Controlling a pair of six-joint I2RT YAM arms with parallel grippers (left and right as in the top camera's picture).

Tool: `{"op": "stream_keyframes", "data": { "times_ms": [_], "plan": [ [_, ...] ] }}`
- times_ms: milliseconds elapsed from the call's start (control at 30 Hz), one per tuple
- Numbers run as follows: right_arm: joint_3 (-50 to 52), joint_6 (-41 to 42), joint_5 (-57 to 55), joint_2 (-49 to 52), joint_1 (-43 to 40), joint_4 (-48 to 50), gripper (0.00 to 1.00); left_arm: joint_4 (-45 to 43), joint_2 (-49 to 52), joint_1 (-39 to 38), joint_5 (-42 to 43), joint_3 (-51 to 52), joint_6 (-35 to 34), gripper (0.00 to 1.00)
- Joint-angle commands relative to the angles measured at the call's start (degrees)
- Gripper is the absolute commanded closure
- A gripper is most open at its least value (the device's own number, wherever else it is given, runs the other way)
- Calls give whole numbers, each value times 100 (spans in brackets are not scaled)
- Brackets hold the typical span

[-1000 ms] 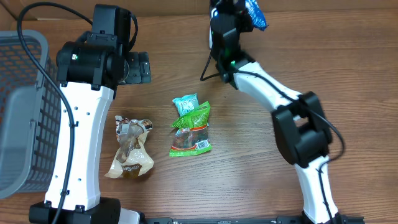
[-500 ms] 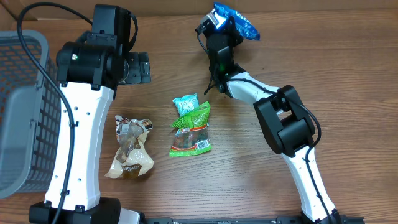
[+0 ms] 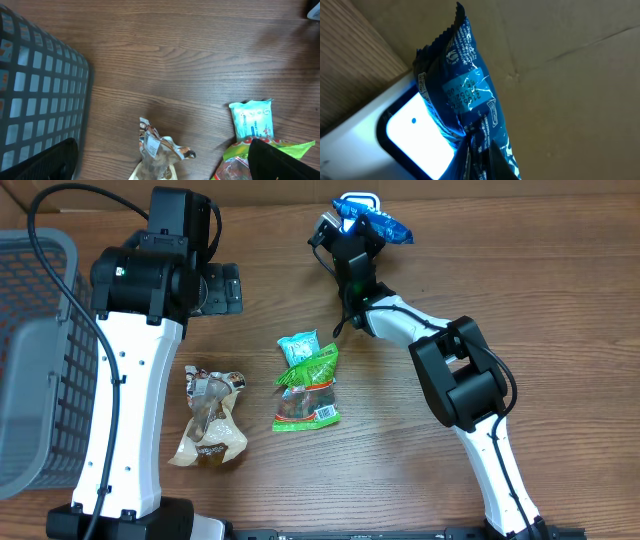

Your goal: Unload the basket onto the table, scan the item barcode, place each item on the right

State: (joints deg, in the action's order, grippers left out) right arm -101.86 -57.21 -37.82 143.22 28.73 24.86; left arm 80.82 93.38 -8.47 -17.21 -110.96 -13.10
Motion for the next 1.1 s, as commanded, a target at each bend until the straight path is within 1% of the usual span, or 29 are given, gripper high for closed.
{"op": "stream_keyframes", "data": {
  "times_ms": [0,300,600,733,1067],
  "plan": [
    [-96,-181,-22,-153,-138,155,96,-4,-116,20,-79,-105,87,0],
    [-96,-289,72,-153,-225,466,96,-4,-116,20,-79,-105,87,0],
    [-96,-291,715,-153,-374,476,96,-4,-114,20,-79,-105,87,0],
    [-96,-289,789,-153,-463,682,96,-4,-116,20,-79,-105,87,0],
    [-96,-291,1314,-153,-638,682,96,-4,-116,20,-79,-105,87,0]
  ]
}}
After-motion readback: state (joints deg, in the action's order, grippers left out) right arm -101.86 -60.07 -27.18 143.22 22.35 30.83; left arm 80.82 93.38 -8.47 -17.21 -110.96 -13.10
